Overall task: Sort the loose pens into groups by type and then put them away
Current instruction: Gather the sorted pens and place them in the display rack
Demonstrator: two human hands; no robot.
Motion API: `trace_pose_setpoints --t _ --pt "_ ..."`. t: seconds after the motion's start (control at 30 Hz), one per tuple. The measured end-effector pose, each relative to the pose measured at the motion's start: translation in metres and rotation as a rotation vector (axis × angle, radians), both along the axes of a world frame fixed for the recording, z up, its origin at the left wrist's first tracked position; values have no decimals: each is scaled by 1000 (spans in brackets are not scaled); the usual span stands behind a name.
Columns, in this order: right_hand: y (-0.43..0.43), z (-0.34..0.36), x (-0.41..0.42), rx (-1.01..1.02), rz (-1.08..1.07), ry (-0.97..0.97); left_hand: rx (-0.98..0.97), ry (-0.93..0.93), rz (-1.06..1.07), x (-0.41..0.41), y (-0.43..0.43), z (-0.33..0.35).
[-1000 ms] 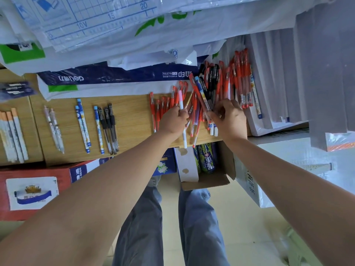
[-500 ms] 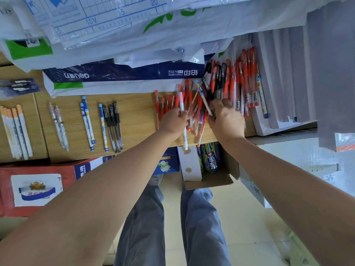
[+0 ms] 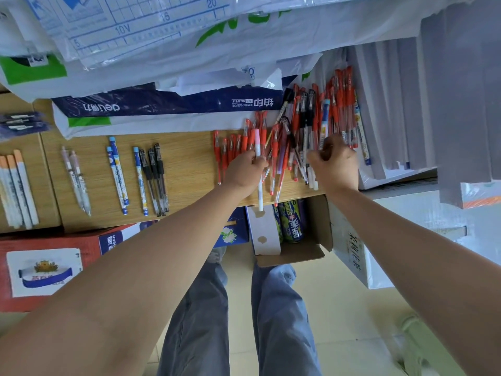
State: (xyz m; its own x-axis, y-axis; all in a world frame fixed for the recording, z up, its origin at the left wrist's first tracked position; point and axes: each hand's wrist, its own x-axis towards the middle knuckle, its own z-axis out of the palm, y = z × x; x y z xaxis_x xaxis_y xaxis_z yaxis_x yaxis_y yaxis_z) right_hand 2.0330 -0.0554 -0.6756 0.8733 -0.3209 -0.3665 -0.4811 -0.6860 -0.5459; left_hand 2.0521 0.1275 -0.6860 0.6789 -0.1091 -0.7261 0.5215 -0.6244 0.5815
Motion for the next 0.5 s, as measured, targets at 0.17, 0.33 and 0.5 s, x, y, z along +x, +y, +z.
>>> trace_pose_setpoints --t 0.17,0.33,0.5 --pt "-10 -6 -6 -26 60 82 -31 -82 -60 1 -12 3" --pt "-1 -11 -2 -40 38 127 -31 -81 -69 1 -9 1" --pt "-11 -12 -4 -155 -7 72 -61 -62 -35 3 -6 -1"
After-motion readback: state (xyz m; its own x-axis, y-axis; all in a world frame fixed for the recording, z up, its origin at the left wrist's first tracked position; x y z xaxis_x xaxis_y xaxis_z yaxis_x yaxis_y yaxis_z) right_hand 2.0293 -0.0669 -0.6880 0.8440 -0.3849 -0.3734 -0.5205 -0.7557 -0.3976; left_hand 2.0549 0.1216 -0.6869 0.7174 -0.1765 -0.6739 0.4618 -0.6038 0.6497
